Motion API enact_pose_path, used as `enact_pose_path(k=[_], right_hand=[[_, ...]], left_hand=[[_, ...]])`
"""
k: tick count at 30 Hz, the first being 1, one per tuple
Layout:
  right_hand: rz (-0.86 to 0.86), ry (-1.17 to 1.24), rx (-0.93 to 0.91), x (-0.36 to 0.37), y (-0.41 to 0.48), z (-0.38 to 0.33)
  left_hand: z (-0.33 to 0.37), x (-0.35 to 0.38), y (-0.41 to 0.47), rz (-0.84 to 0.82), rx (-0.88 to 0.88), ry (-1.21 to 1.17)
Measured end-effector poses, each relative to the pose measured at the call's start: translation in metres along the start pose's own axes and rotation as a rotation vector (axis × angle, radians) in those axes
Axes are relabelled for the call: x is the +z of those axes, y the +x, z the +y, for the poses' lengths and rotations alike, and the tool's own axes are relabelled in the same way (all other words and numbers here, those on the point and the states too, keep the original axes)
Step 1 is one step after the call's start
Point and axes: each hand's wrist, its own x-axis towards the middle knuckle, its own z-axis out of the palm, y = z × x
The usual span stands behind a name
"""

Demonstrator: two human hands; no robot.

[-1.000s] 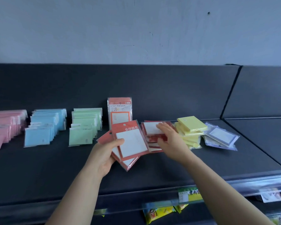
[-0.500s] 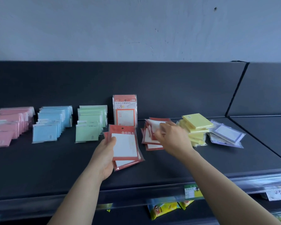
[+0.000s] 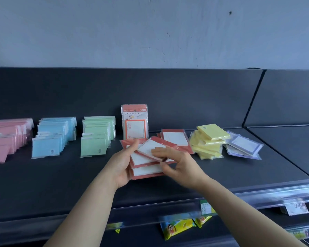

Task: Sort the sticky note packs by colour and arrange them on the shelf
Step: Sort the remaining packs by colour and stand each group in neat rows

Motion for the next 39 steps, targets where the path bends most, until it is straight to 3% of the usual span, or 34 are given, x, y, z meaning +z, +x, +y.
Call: enact_pose_path(k=[8, 11, 14, 17, 20, 26, 28, 33, 39], right_hand=[[-0.18, -0.111, 0.078, -0.002, -0.003, 0.003], [-0.018, -0.138, 0.17, -0.009, 0.007, 0.008], [0.001, -0.395, 0.361, -0.023, 0.02, 0.024], [-0.106, -0.549, 0.373, -0.026, 0.019, 0.033], [-0.031, -0.479, 0.331, -0.028, 0.014, 0.031], [0.429, -0.362, 0.19, -0.036, 0.023, -0.005], [0.506, -0.264, 0.199, -0.043, 0.03, -0.026], [0.445, -0.012, 0.329, -0.029, 0.044, -0.045], [0.153, 0.384, 0.446, 0.003, 0.054, -0.049]], left_hand=[[-0.003, -0.009, 0.001, -0.003, 0.033, 0.152], [-0.003, -0.014, 0.0, 0.025, 0.068, 0.122], [-0.001, -0.02, 0.0, 0.05, 0.089, 0.091], [-0.003, -0.028, -0.002, 0.063, 0.084, 0.069], [-0.007, -0.031, -0.001, 0.065, 0.104, 0.019], [-0.014, -0.027, 0.004, 0.126, 0.275, -0.049], [-0.012, -0.025, 0.004, 0.136, 0.354, -0.066], [-0.009, -0.013, 0.002, 0.129, 0.554, 0.08], [-0.021, -0.003, 0.002, 0.026, 0.548, 0.14]])
